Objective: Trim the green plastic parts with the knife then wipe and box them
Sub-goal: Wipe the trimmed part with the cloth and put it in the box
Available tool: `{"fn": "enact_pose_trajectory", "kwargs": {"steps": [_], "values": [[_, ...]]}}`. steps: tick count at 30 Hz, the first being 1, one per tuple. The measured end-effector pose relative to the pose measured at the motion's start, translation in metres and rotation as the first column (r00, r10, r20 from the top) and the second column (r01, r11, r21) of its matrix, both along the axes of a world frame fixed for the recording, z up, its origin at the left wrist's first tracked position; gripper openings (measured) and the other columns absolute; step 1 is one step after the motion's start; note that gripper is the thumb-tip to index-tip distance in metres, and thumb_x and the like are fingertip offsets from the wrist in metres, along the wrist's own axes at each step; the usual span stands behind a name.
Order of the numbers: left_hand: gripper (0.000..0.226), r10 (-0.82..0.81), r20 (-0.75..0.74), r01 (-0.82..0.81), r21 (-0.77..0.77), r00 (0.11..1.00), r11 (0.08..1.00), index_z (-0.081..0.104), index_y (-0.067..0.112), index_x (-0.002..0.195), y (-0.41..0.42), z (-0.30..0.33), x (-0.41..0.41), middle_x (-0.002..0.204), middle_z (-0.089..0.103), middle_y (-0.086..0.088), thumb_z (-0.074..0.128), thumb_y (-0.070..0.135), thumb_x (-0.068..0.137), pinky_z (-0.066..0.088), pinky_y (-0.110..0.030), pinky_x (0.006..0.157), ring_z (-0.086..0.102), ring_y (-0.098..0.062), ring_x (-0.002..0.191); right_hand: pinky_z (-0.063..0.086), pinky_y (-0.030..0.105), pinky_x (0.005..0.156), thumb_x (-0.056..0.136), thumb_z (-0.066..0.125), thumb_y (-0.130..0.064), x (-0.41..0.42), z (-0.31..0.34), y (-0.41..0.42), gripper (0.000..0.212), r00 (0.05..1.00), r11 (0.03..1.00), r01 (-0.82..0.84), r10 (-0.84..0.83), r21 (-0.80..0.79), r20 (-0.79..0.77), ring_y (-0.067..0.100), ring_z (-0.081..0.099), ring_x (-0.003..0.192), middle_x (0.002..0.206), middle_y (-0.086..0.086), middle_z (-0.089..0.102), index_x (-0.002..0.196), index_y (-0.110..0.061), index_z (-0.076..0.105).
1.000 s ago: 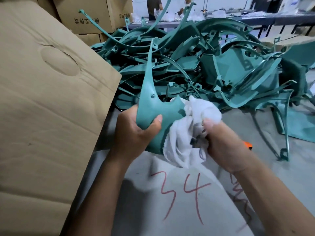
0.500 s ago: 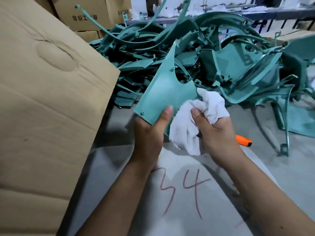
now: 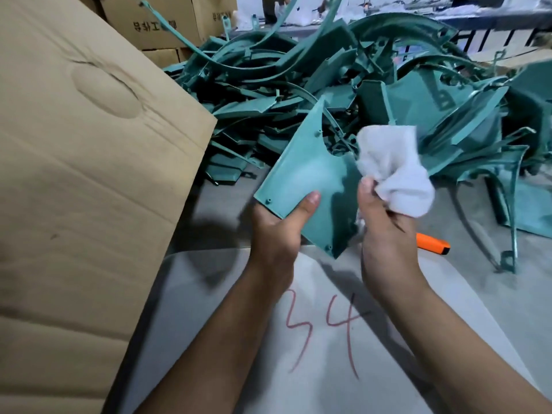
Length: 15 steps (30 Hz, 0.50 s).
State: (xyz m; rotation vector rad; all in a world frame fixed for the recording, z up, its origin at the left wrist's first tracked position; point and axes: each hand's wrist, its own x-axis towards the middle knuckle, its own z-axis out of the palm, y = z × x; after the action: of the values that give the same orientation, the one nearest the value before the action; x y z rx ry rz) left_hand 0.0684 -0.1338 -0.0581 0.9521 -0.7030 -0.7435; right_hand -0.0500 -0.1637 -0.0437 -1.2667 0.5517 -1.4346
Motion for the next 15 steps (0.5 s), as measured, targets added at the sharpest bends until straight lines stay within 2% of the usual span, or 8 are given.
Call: {"fn": "enact_pose_trajectory", "kwargs": {"steps": [2,4,6,8,10,12,13,15], "values": [[0.041,0.078,-0.022,-0.078,0.030,0.997,0.997,0.068,0.013,0.121,-0.002,-0.004,0.002,0.114,0.076,-0.010,0.080,0.015,0.082,0.063,-0.052,0.082,0.075,-0.033,0.102,0.056,0.032,0.101,0.094,0.057,-0.057,0.001,0.004,0.002,0.064,0.963,0.965,-0.242,0.226,0.102,0.148,0.020,0.066,0.126,0.134,0.004,0.071,0.141,-0.013,0.058],[0.036,0.109,-0.060,-0.108,0.019,0.992,0.994,0.069,0.014,0.119,-0.004,-0.006,0.006,0.111,0.077,-0.009,0.078,0.014,0.084,0.063,-0.046,0.074,0.075,-0.033,0.098,0.059,0.035,0.096,0.089,0.054,-0.068,0.000,0.008,-0.001,0.072,0.886,0.877,-0.419,0.338,0.236,0.317,0.024,0.069,0.122,0.131,0.012,0.072,0.135,-0.013,0.064],[0.031,0.112,-0.073,-0.113,-0.015,0.991,0.993,0.070,0.014,0.117,-0.005,-0.005,0.007,0.112,0.077,-0.009,0.076,0.013,0.087,0.063,-0.046,0.079,0.074,-0.033,0.101,0.058,0.043,0.088,0.091,0.061,-0.059,0.000,0.004,-0.008,0.049,0.928,0.891,-0.335,0.255,0.306,0.271,0.022,0.075,0.105,0.117,0.010,0.077,0.119,-0.020,0.074],[0.031,0.099,-0.079,-0.101,-0.024,0.992,0.995,0.070,0.016,0.118,-0.006,-0.006,0.005,0.115,0.076,-0.009,0.075,0.018,0.088,0.062,-0.049,0.086,0.073,-0.033,0.105,0.059,0.045,0.080,0.092,0.069,-0.033,0.001,-0.001,-0.009,0.018,0.996,0.973,-0.091,0.085,0.210,0.036,0.024,0.073,0.093,0.107,0.011,0.076,0.106,-0.023,0.074],[0.031,0.017,-0.122,-0.020,-0.025,0.992,0.999,0.071,0.016,0.120,-0.006,-0.007,0.000,0.119,0.075,-0.010,0.073,0.024,0.090,0.060,-0.051,0.089,0.072,-0.034,0.109,0.061,0.043,0.080,0.085,0.075,-0.015,0.003,-0.006,-0.007,0.035,1.000,0.988,-0.006,0.006,0.152,0.000,0.025,0.071,0.097,0.117,0.019,0.068,0.115,-0.021,0.060],[0.026,-0.082,-0.179,0.080,-0.016,0.980,0.997,0.074,0.022,0.116,-0.006,-0.010,-0.004,0.120,0.075,-0.009,0.074,0.029,0.091,0.061,-0.047,0.088,0.072,-0.032,0.110,0.061,0.043,0.088,0.081,0.079,-0.016,0.003,-0.010,-0.007,0.053,0.999,0.979,-0.010,0.003,0.203,0.038,0.025,0.072,0.107,0.126,0.016,0.065,0.125,-0.019,0.049],[0.027,-0.103,-0.190,0.105,-0.003,0.976,0.995,0.075,0.024,0.114,-0.005,-0.010,-0.006,0.121,0.074,-0.008,0.076,0.032,0.089,0.060,-0.044,0.087,0.072,-0.030,0.111,0.061,0.043,0.091,0.082,0.080,-0.019,0.003,-0.010,-0.007,0.055,1.000,0.976,-0.017,0.016,0.218,0.008,0.025,0.072,0.110,0.127,0.014,0.067,0.128,-0.016,0.049],[0.044,-0.035,-0.195,0.050,0.070,0.980,0.996,0.072,0.022,0.117,-0.005,-0.009,-0.008,0.119,0.075,-0.007,0.082,0.040,0.078,0.061,-0.044,0.088,0.073,-0.030,0.109,0.060,0.041,0.091,0.089,0.077,-0.022,0.003,-0.013,-0.008,0.040,0.990,0.973,-0.080,0.104,0.218,-0.100,0.022,0.074,0.107,0.117,0.009,0.075,0.124,-0.014,0.061]]}}
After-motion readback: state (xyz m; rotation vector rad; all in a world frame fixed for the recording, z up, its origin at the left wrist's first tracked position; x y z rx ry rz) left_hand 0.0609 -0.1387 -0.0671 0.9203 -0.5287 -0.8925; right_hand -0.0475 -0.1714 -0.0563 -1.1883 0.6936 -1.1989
